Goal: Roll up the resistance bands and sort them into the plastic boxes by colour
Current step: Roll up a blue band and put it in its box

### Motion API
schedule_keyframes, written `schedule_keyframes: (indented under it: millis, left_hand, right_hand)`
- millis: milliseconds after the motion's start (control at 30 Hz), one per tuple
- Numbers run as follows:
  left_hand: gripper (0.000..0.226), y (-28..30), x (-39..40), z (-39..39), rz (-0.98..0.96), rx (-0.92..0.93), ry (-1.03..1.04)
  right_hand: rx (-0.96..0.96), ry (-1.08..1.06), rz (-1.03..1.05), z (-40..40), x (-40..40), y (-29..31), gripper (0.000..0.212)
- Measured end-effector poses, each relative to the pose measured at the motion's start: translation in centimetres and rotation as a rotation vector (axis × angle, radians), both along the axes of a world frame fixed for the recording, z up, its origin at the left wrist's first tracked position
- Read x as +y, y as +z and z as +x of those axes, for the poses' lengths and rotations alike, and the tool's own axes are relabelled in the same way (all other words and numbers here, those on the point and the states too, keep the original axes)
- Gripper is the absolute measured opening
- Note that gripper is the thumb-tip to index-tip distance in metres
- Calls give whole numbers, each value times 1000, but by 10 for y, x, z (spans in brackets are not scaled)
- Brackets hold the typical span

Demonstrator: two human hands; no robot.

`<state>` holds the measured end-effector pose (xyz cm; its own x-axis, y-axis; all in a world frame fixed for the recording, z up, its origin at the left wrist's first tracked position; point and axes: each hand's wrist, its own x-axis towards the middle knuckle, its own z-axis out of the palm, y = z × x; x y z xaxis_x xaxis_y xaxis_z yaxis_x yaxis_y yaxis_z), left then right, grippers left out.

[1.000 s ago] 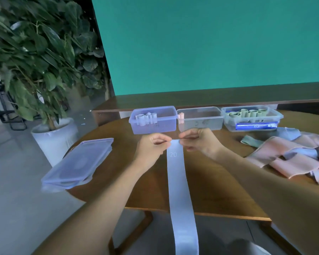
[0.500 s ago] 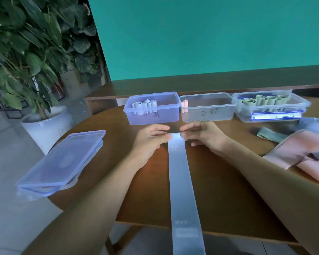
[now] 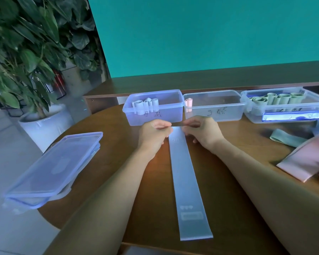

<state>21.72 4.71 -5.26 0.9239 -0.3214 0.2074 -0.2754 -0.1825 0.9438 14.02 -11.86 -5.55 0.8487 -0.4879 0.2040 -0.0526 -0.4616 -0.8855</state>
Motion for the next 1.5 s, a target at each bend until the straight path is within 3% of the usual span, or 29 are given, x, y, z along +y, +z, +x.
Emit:
schedule_keyframes:
  millis: [200,467,600,833,1067,1267,1500]
  left_hand:
    - [41,-4,1,6,122,-61,13]
    - [30,-3,32,-35,408,-180,-26]
    - [33,-1,59,-77,468,-219,-84]
    - [27,-2,121,-165,376,-294,-294]
    - [25,-5,134,-182,367,-532,-419]
    - [31,-10,134,-182,381,-596,-415]
    - [19,-6,134,-188,375,-595,-376]
  right_hand:
    - [52,26,-161,-16,6,3,24]
    - [107,140,-430,-80,34,4,28]
    - [66,190,-426,-125,53,5,23]
    - [13,367,-409,-197,77,3,25]
    - [37,530,-384,-213,74,7,32]
    - [-35,533,-397,-213,72,2,14]
    - [-33,515,-348,-212,72,2,21]
